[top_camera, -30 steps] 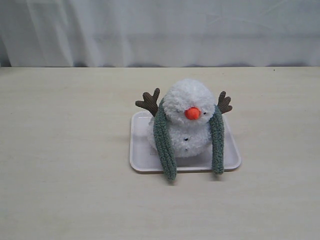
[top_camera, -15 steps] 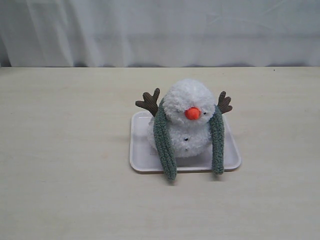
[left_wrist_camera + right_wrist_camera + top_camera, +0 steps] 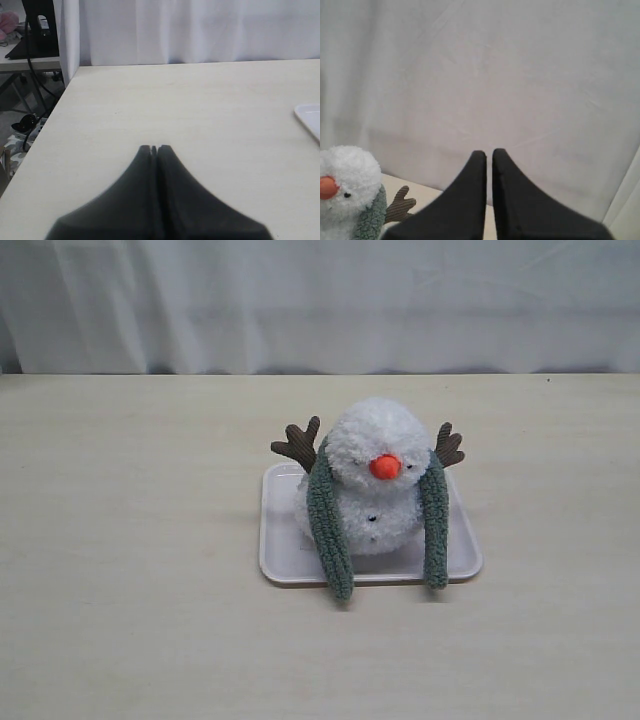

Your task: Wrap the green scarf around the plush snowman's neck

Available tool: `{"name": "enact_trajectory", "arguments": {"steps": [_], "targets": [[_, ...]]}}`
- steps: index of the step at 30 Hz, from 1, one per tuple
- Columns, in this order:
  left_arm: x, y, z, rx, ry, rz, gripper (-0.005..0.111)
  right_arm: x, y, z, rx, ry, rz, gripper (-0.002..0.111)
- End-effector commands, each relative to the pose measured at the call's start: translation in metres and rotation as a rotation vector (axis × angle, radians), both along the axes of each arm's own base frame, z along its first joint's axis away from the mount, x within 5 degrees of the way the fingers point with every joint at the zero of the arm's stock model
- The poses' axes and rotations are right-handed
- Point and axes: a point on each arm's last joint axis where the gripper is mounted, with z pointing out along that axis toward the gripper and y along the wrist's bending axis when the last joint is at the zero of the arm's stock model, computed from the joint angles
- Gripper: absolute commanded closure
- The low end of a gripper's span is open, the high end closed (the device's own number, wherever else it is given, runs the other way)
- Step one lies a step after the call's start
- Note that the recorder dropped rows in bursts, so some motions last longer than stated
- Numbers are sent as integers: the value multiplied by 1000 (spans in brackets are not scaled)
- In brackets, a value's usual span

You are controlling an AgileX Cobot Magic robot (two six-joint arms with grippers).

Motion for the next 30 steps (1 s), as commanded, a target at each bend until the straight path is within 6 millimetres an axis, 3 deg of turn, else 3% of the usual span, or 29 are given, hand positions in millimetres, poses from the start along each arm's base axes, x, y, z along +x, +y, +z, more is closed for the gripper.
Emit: {"name": "enact_trajectory", "arguments": {"steps": [1,30], "targets": [[0,0,1,-4,-12,-6,107,1,0,-5,-13,10,-6,104],[0,0,1,-4,-14,-6,107,2,-3,-38,5,380,-32,104]]}}
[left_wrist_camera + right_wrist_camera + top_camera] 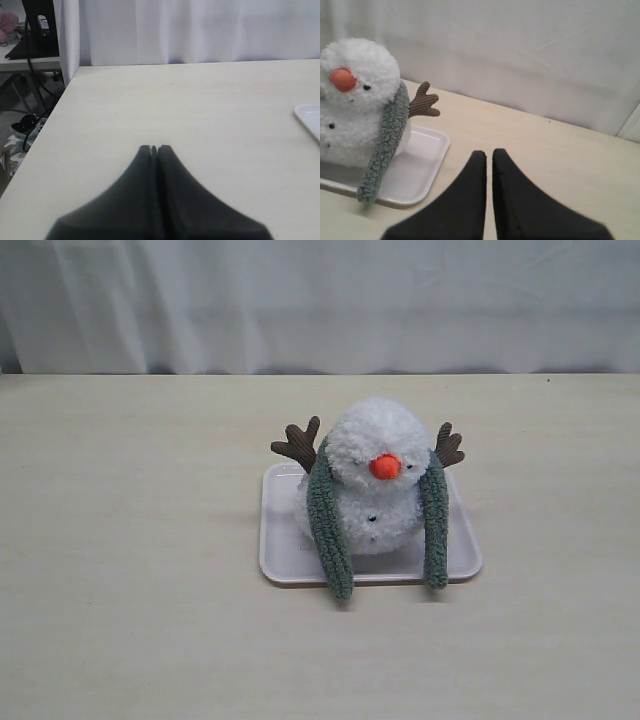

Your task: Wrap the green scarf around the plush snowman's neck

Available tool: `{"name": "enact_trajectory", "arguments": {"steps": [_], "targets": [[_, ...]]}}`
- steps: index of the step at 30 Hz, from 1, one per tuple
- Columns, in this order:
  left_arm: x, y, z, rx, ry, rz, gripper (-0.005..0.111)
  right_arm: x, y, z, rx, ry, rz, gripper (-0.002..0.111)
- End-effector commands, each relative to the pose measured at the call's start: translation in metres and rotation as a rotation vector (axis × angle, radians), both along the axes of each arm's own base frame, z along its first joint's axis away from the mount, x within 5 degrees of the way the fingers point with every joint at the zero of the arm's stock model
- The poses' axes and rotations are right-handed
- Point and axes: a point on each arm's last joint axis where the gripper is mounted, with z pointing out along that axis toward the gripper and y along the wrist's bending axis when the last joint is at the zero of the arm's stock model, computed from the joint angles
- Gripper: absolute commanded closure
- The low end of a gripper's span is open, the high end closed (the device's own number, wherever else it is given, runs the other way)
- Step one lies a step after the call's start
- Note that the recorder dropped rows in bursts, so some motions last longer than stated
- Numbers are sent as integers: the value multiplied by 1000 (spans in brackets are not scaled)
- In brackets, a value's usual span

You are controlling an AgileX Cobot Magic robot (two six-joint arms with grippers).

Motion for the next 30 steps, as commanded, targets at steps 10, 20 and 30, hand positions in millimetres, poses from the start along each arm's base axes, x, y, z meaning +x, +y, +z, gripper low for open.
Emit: {"name": "enact_trajectory", "arguments": {"steps": [10,20,30], "targets": [[0,0,1,-4,-14,-6,107,-3,-1,-13,-15,136,-13,104],[0,0,1,-4,-12,-6,107,-3,-1,-13,-11,136,-12,104],[0,0,1,-4,-12,-6,107,-2,-1,-13,-11,132,-12,104]]}}
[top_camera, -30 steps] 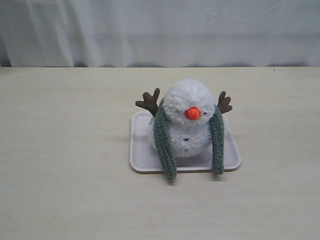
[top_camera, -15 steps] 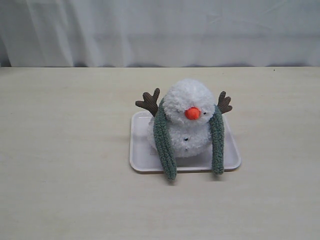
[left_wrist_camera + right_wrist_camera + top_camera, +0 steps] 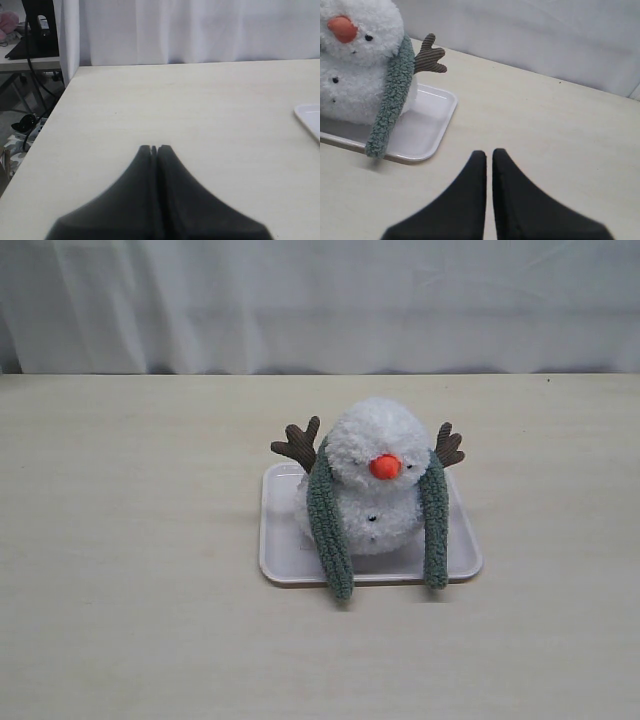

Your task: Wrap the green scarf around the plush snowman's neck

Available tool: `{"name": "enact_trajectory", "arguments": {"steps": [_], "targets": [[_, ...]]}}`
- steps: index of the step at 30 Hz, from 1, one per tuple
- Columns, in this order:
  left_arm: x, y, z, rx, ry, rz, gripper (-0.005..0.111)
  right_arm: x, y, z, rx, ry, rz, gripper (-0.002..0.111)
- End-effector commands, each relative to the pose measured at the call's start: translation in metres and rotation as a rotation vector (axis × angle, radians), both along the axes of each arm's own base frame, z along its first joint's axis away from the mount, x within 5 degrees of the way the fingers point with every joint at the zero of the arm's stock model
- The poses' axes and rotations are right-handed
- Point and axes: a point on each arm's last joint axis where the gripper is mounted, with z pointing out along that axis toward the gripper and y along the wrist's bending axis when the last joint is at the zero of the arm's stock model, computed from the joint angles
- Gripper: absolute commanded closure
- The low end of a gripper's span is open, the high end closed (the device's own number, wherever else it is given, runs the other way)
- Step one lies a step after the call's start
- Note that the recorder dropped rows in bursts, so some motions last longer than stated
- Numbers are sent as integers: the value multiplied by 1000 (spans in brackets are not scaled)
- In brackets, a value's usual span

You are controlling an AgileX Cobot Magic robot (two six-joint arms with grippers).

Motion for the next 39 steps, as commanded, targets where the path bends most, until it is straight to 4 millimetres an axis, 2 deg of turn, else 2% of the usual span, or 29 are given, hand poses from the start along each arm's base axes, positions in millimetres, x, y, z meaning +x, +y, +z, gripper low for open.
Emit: {"name": "enact_trajectory", "arguments": {"steps": [1,5,10,31,35,39], "targets": [[0,0,1,-4,-12,-6,107,0,0,-1,-1,0,-4,104],[0,0,1,-4,-12,-6,107,0,0,-1,35,5,-12,104],[0,0,1,-4,-12,-6,107,0,0,-1,221,19,-60,104],[0,0,1,-4,-12,-6,107,0,0,-1,222,19,-61,104],[0,0,1,-4,-12,-6,107,0,-4,-1,109,3,-70,104],[0,0,1,-4,-12,-6,107,0,-4,-1,109,3,-70,104]]}}
